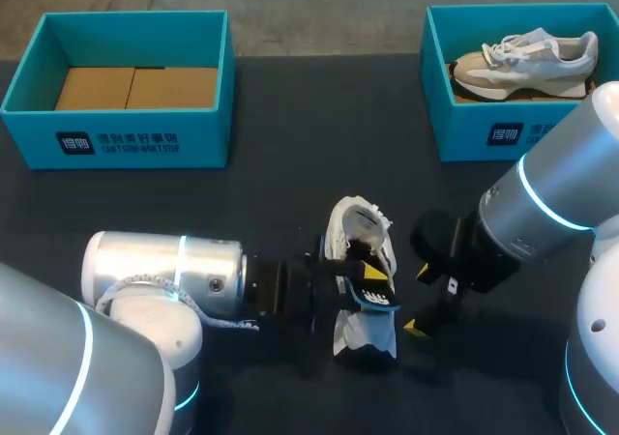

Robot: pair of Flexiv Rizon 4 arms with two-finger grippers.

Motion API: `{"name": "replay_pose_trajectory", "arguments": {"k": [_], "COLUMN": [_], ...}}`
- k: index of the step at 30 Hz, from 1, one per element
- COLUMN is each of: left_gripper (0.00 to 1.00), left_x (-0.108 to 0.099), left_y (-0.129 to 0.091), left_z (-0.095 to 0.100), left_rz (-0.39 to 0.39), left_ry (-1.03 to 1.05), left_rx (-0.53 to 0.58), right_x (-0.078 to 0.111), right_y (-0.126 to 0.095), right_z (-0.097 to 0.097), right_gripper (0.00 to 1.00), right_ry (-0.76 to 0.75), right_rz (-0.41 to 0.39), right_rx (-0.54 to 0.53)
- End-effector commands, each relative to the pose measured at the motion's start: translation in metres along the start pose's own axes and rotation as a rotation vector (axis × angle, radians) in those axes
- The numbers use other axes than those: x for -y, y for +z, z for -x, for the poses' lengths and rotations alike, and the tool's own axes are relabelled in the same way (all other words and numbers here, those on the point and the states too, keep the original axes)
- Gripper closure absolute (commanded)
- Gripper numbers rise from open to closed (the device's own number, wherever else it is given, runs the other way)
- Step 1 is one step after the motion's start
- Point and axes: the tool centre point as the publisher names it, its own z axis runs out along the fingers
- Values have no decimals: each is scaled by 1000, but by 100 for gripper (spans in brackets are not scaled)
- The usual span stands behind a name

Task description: Take the shoe out of the shoebox, open the shoe tongue, remove and reinsert the insole, then place the shoe into the shoebox

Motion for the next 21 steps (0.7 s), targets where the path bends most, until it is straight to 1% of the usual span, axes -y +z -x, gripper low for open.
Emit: {"name": "replay_pose_trajectory", "arguments": {"k": [1, 5, 14, 16, 21], "left_gripper": [100, 100, 100, 100, 100], "left_x": [3, -4, -34, -36, -28], "left_y": [0, 2, 6, 6, 4], "left_z": [-3, -2, 0, 1, 2], "left_rz": [9, 23, 62, 63, 49], "left_ry": [1, 3, 10, 9, 17], "left_rx": [3, 0, -18, -17, -22], "right_x": [1, 1, 1, 1, 1], "right_y": [0, 0, 0, 0, 0], "right_z": [-1, -1, -1, -1, -1], "right_gripper": [0, 0, 0, 0, 0], "right_ry": [1, 1, 1, 1, 1], "right_rz": [1, 1, 1, 1, 1], "right_rx": [3, 3, 3, 3, 3]}}
